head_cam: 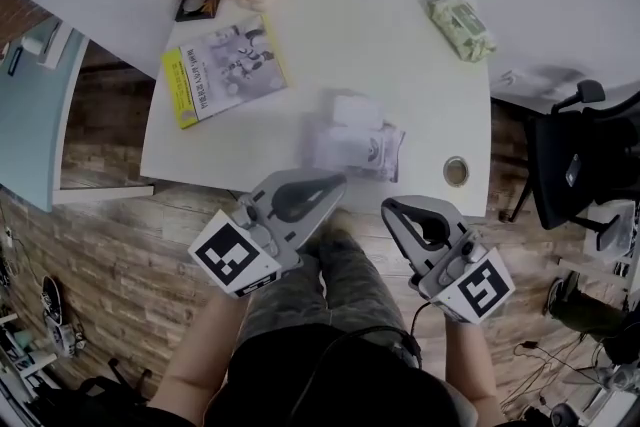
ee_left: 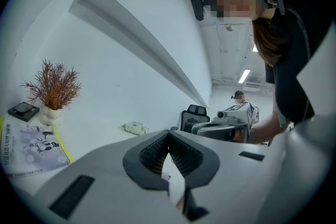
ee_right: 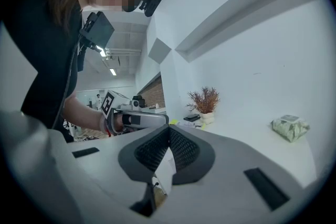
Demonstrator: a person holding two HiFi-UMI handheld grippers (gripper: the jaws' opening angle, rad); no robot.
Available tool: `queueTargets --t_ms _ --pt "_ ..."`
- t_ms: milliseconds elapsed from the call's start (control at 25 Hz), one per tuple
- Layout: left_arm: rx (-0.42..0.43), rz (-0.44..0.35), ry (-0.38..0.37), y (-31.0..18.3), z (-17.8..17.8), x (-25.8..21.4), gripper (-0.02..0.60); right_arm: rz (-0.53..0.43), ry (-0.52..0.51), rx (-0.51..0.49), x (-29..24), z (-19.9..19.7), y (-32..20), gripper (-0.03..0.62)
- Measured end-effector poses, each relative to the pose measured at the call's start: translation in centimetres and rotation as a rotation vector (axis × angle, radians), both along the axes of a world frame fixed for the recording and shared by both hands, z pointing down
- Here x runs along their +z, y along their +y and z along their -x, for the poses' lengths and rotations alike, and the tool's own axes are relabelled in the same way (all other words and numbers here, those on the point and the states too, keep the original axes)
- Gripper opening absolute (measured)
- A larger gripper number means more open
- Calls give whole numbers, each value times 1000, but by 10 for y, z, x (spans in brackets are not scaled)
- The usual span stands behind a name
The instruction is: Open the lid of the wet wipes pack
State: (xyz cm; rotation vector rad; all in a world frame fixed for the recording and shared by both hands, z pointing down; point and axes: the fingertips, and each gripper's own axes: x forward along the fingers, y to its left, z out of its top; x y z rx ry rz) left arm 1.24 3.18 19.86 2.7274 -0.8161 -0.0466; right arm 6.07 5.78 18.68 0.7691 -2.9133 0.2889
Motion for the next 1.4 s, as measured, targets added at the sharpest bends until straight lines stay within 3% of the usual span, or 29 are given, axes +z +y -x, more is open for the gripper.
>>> queueTargets --t_ms 560,1400 --pt "-8 6 39 6 8 -16 12 -19 -5 -12 -16 9 12 20" --pt "-22 34 40 11 28 -13 12 -40 -12 -11 -29 8 19 20"
